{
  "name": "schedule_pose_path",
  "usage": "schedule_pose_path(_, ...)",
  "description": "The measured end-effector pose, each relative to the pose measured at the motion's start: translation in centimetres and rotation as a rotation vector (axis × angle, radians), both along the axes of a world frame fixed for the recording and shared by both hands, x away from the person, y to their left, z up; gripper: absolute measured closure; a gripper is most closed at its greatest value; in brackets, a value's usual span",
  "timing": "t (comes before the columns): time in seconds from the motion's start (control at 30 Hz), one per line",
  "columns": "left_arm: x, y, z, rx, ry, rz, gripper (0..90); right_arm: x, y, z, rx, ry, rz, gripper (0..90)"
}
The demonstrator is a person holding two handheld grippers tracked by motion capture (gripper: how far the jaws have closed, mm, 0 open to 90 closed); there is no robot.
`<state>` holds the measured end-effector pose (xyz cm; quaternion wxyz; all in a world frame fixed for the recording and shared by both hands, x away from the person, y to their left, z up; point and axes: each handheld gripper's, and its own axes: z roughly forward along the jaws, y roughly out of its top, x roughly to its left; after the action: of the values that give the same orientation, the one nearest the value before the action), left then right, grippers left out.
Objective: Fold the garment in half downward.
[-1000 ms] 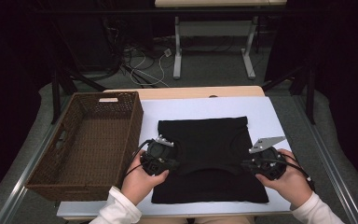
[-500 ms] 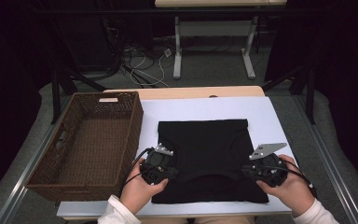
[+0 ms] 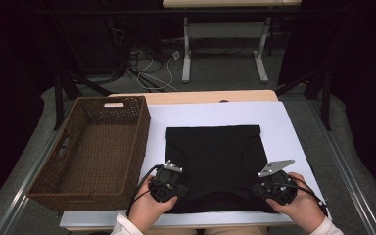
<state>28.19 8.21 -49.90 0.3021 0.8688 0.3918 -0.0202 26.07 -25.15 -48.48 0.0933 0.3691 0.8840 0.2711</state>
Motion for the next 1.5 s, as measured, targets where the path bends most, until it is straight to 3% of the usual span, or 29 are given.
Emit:
schedule_pose_path(0.33,-1.3,0.1,0.3,-0.024,-0.007,-0.012,85.3,-1.6,-0.5,0.3,0.014,-0.024,-0.004,85.7)
schedule_pose_path(0.57,-1.5,0.2,-0.8,-0.004,0.002,-0.013,85.2,-1.9,-0.6,-0.7,0.016,0.002,-0.014,85.7)
schedule_pose_path(0.83,-1.7,0.1,-1.7,-0.01,0.014,-0.004,84.7,-1.7,-0.3,-2.1,0.015,0.05,-0.018,85.6)
schedule_pose_path(0.97,-1.7,0.0,-2.0,-0.005,0.021,-0.007,83.5,-1.7,-0.4,-2.4,0.007,0.05,-0.019,85.2)
schedule_pose_path(1.07,-1.7,0.0,-2.1,-0.009,0.023,-0.005,78.8,-1.7,-0.4,-2.7,0.013,0.045,-0.023,82.1)
schedule_pose_path(1.27,-1.6,0.1,-1.8,-0.019,0.012,0.006,64.3,-1.7,-0.3,-2.5,0.04,0.02,-0.029,66.9)
schedule_pose_path(1.5,-1.5,0.5,-1.8,-0.016,-0.047,0.018,48.2,-1.6,-0.4,-2.3,0.039,-0.013,-0.031,57.4)
